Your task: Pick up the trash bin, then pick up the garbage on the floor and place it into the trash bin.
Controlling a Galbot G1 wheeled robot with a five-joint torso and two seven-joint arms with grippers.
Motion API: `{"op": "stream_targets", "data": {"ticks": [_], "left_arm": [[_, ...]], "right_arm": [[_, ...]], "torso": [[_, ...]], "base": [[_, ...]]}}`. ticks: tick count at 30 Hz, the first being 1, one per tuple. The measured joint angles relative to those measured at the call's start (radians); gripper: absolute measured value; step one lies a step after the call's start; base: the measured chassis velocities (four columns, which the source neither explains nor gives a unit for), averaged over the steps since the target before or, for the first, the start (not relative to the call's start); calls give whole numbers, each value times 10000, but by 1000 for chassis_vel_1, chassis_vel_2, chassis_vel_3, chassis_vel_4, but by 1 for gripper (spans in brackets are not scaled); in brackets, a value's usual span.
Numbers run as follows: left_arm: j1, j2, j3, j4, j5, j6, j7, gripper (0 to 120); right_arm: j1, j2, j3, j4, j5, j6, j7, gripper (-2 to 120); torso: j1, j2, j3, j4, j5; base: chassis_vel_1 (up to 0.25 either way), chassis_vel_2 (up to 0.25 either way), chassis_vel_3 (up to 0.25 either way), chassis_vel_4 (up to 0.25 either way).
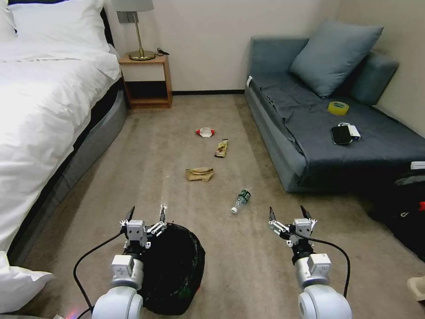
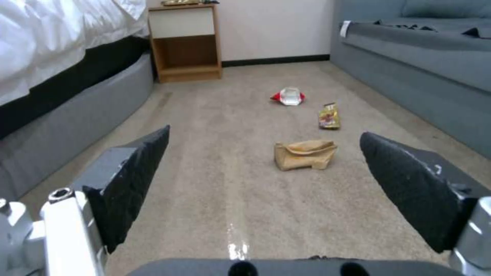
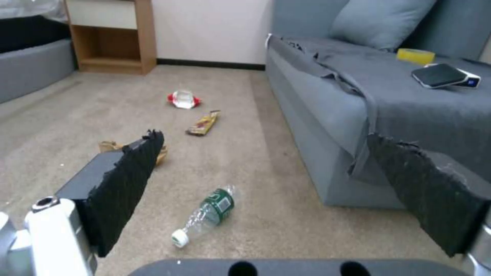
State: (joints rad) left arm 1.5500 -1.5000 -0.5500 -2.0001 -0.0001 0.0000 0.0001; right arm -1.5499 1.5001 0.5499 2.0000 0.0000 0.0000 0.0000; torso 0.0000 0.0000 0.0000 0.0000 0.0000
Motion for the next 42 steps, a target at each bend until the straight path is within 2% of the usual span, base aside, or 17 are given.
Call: {"op": "stream_targets", "data": {"ticks": [31, 33, 35, 37, 38, 40, 41, 42], "left_arm": [[3, -7, 0, -1, -6, -30, 0, 100], [17, -27, 0, -12, -63, -201, 54, 100], [57, -100, 37, -62, -227, -686, 222, 100], [138, -253, 125, -166, -576, -1723, 603, 100], [138, -253, 125, -166, -576, -1723, 603, 100], [186, -350, 180, -241, -822, -2375, 815, 100], [180, -355, 121, -268, -918, -2441, 681, 100], [180, -355, 121, -268, -918, -2441, 681, 100]], "right_arm": [[-2, 0, 0, 0, -1, 0, 0, 100], [-46, 14, 9, 24, -54, 28, 0, 100], [-310, 126, 77, 253, -363, 284, -1, 100], [-1114, 460, 294, 895, -1272, 1041, -1, 100], [-1114, 460, 294, 895, -1272, 1041, -1, 100], [-1794, 749, 474, 1462, -2050, 1697, -1, 100], [-2199, 924, 587, 1789, -2510, 2084, 0, 100], [-2199, 924, 587, 1789, -2510, 2084, 0, 100]], "torso": [[0, 0, 0, 0, 0], [0, 0, 0, 1, 0], [0, 0, 0, 5, 2], [0, 0, 0, -1, 0], [0, 0, 0, -1, 0], [0, 0, -1, -1, -2], [0, -1, 0, -2, -1], [0, -1, 0, -2, -1]], "base": [[0, 0, 0, 0], [0, 0, 0, 0], [0, 0, 0, 0], [0, 0, 0, 0], [0, 0, 0, 0], [0, 0, 0, 0], [0, 0, 0, 0], [0, 0, 0, 0]]}}
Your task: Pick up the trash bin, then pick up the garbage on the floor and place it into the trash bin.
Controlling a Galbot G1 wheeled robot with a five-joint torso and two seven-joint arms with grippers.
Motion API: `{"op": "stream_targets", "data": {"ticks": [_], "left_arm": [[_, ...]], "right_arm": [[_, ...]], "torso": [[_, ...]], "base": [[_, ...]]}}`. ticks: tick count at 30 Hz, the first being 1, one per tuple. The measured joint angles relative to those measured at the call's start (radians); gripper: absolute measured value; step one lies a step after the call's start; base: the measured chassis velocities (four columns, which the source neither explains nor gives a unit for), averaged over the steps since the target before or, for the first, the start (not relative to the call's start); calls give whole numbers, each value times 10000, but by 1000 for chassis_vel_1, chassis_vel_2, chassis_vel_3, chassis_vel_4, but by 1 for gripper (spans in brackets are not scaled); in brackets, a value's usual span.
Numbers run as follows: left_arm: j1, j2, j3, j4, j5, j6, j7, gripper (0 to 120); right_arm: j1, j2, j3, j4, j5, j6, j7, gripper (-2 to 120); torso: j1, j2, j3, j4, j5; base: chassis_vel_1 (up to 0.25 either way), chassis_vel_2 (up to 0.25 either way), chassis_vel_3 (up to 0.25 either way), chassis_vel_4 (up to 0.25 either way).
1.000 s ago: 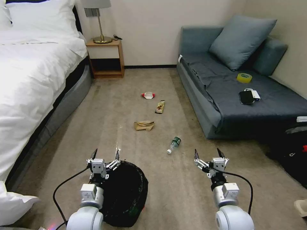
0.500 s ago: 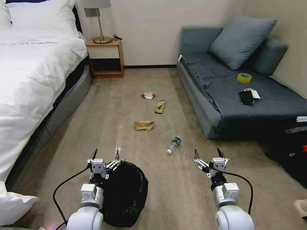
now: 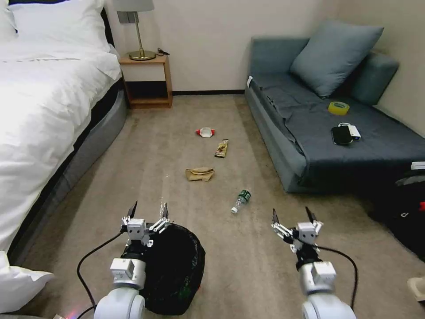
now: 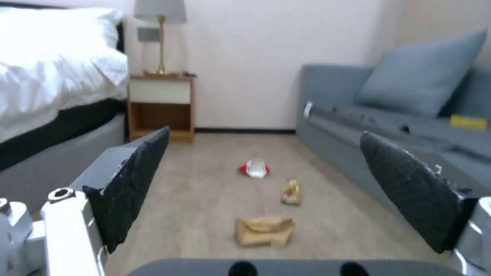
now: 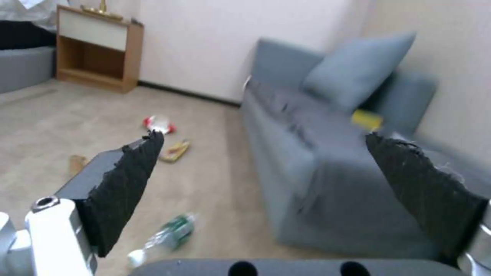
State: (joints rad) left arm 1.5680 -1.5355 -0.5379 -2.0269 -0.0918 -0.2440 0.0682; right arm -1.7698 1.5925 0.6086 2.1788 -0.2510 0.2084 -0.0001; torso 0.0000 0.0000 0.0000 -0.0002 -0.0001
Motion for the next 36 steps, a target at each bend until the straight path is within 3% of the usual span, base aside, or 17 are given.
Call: {"op": "stream_targets", "data": {"ticks": [2, 5, 6, 10, 11, 13, 15, 16, 20, 21, 25, 29, 36], "left_arm": [[-11, 3, -83, -184, -43, 242, -242, 100], [8, 26, -310, -389, -46, 1130, -457, 100], [8, 26, -310, -389, -46, 1130, -457, 100], [9, 145, -494, -527, 7, 2537, -676, 100], [9, 145, -494, -527, 7, 2537, -676, 100], [0, 298, -535, -732, 2, 3648, -902, 100], [7, 509, -556, -1081, -369, 4564, -1245, 100], [7, 509, -556, -1081, -369, 4564, -1245, 100], [-37, 1364, -635, -2220, -1662, 6779, -1956, 100], [-37, 1364, -635, -2220, -1662, 6779, -1956, 100], [206, 1959, -851, -2801, -2656, 8322, -2573, 100], [759, 2079, -1100, -3076, -3103, 8910, -2810, 100], [1259, 2104, -1191, -3064, -3595, 9230, -3167, 100]], "right_arm": [[-349, 150, 96, 290, -415, 346, 0, 100], [-423, 155, 112, 346, -504, 418, 1, 100], [-423, 155, 112, 346, -504, 418, 1, 100], [-313, 156, 73, 363, -363, 186, -117, 100], [-313, 156, 73, 363, -363, 186, -117, 100], [198, 155, -169, 366, 232, -695, -547, 100], [332, 176, -227, 365, 424, -985, -678, 100], [332, 176, -227, 365, 424, -985, -678, 100], [382, 179, -252, 366, 505, -1095, -720, 100], [382, 179, -252, 366, 505, -1095, -720, 100], [342, 172, -296, 574, 1261, -2095, -498, 100], [296, 167, -341, 739, 1930, -2962, -267, 100], [302, 161, -351, 757, 2088, -3114, -218, 100]], "torso": [[0, 1, -1, -1, -3], [0, 0, -1, 2, 1], [0, 0, -1, 2, 1], [0, 1, 0, -2, -2], [0, 1, 0, -2, -2], [0, 0, 0, 6, 2], [0, 0, 1, 7, -2], [0, 0, 1, 7, -2], [0, 0, 0, 2, 0], [0, 0, 0, 2, 0], [0, 0, 0, 1, -1], [0, 0, 0, 3, -1], [0, 0, 0, 2, 1]], "base": [[0, 0, 0, 0], [0, 0, 0, 0], [0, 0, 0, 0], [0, 0, 0, 0], [0, 0, 0, 0], [0, 0, 0, 0], [0, 0, 0, 0], [0, 0, 0, 0], [0, 0, 0, 0], [0, 0, 0, 0], [0, 0, 0, 0], [0, 0, 0, 0], [0, 0, 0, 0]]}}
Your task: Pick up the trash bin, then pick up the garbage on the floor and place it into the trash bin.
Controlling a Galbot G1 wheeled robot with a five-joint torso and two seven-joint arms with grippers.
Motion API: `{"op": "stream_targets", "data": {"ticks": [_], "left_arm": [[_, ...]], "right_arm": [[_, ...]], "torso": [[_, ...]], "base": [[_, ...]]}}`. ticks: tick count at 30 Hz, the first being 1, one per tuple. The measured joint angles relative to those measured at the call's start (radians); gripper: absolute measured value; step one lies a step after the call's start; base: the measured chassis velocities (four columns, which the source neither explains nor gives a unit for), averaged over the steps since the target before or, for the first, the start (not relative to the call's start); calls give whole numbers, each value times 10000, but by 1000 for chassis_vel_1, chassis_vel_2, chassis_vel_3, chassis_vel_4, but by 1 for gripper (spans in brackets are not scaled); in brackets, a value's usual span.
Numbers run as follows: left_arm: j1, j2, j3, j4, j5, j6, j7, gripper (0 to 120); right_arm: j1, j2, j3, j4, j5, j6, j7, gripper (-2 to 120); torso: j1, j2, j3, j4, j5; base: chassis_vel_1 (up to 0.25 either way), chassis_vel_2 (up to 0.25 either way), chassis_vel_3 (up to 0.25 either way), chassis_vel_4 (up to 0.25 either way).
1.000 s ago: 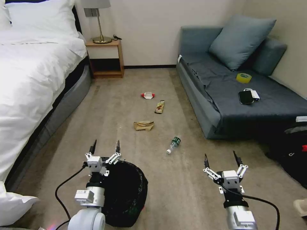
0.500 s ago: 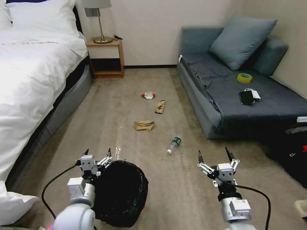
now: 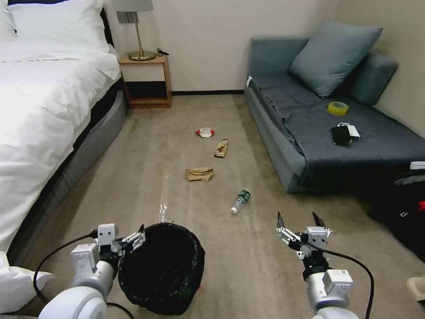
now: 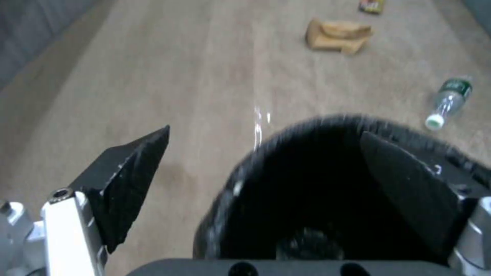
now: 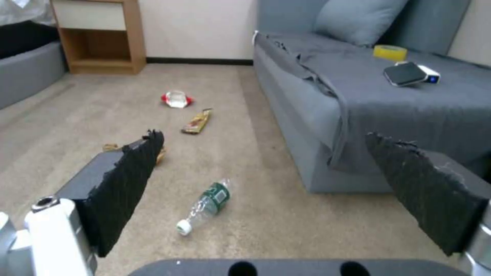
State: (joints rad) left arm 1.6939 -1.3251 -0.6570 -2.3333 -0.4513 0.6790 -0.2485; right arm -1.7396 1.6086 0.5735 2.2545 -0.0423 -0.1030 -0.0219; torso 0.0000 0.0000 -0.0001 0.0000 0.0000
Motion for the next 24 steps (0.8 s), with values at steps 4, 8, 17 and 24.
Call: {"op": "stream_targets", "data": {"ticks": [4, 8, 17, 24], "left_arm": [[69, -61, 91, 302, -236, 13, -229, 100], [-52, -167, 145, 668, -560, 35, -556, 100], [-525, -5, -118, 1394, -891, 65, -613, 100], [-697, 115, -16, 1737, -1210, 77, -648, 90]], "right_arm": [[169, -7, -59, 82, 916, -709, 273, 100], [-24, -6, -100, 162, 973, -720, 291, 100], [-180, -6, -33, 192, 912, -558, 313, 100], [-176, -6, -20, 136, 831, -490, 347, 100]], "torso": [[0, 0, 0, 2, 0], [0, 0, 0, -1, 0], [1, 0, 1, -1, 0], [1, 0, 1, 0, 0]], "base": [[0, 0, 0, 0], [0, 0, 0, 0], [0, 0, 0, 0], [0, 0, 0, 0]]}}
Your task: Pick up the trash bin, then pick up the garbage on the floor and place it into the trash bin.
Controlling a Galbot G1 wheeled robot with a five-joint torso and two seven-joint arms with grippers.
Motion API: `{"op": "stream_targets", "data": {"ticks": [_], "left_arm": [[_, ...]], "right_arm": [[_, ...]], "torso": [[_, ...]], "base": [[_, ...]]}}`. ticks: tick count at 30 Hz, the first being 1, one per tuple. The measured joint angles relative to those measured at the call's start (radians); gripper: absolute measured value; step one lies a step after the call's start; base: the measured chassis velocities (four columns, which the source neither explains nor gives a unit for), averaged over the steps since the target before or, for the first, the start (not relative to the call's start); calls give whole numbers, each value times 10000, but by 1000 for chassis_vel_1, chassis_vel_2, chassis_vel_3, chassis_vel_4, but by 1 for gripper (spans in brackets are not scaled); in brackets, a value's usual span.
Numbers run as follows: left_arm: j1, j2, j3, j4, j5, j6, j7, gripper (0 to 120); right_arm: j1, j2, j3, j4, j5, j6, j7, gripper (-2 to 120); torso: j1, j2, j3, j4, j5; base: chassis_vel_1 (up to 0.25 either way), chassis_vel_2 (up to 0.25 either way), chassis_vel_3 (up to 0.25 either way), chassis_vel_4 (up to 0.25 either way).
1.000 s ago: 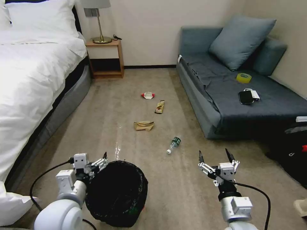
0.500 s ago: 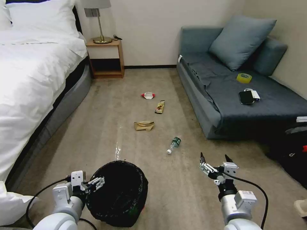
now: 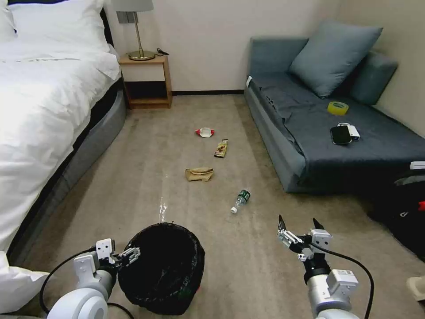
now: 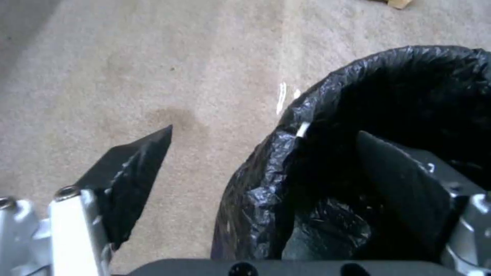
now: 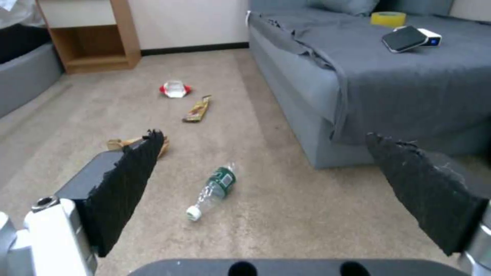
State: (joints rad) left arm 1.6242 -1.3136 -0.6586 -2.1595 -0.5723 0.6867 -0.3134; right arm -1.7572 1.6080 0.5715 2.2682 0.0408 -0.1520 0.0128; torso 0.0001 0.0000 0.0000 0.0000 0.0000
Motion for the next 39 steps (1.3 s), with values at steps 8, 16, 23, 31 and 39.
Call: {"op": "stream_targets", "data": {"ticks": [8, 16, 23, 31, 39], "left_arm": [[-115, 128, 192, 398, -584, 31, -73, 58], [-195, 253, 188, 491, -900, 58, -97, 32], [-265, 273, 249, 558, -990, 77, -49, 7], [-315, 335, 261, 594, -995, 55, 117, 5], [-362, 360, 283, 448, -436, -550, 978, 5]], "right_arm": [[46, -1, 10, -115, -80, 57, 135, 100], [143, 0, 9, -219, -88, 67, 221, 100], [204, 0, 1, -236, -121, 67, 263, 100], [271, 0, 0, -260, -139, 54, 273, 100], [315, 0, -49, -310, -262, 96, 273, 100]], "torso": [[0, 0, 0, 0, 0], [0, 1, 0, 0, 1], [0, 0, 0, 0, 0], [0, 0, 0, 0, 0], [0, 0, 0, 0, 1]], "base": [[0, 0, 0, 0], [0, 0, 0, 0], [0, 0, 0, 0], [0, 0, 0, 0], [0, 0, 0, 0]]}}
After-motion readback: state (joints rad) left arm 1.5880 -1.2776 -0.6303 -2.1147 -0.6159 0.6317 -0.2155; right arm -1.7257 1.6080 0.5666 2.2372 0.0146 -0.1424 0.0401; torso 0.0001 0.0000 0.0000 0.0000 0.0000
